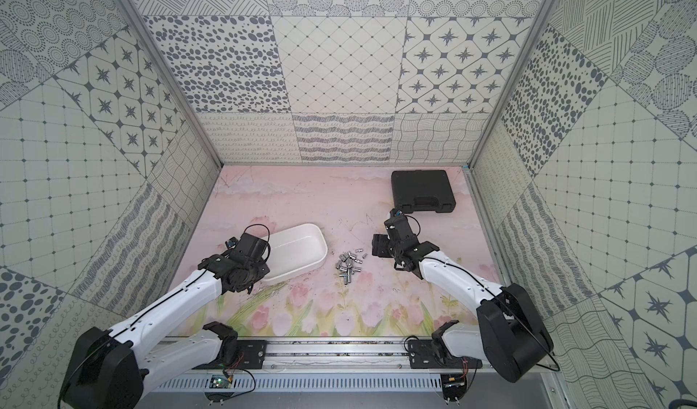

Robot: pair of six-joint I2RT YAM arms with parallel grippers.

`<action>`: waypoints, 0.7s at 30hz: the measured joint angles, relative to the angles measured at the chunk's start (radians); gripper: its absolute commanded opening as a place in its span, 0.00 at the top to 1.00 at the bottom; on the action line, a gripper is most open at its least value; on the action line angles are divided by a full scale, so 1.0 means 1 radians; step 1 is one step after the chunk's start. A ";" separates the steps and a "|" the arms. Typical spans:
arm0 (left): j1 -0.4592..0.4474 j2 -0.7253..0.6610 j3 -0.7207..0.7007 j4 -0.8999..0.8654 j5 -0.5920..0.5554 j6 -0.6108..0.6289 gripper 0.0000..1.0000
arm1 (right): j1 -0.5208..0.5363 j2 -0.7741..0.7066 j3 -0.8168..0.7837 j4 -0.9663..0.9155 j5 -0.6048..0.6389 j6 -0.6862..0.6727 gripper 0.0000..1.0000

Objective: Put the socket on the desktop into the storage box
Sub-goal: Place the storage box at the center of the board, then pick up the socket head from the center of the board.

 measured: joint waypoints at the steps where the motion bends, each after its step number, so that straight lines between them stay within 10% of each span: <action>1: -0.003 0.009 0.001 0.000 0.000 -0.003 0.96 | 0.008 0.009 0.005 -0.005 0.009 0.001 0.33; 12: -0.026 -0.042 -0.015 -0.011 0.004 -0.009 0.38 | 0.045 0.061 0.018 -0.018 0.051 -0.009 0.54; 21: -0.039 -0.220 -0.082 0.008 0.015 0.037 0.27 | 0.077 0.166 0.042 -0.006 0.037 -0.010 0.58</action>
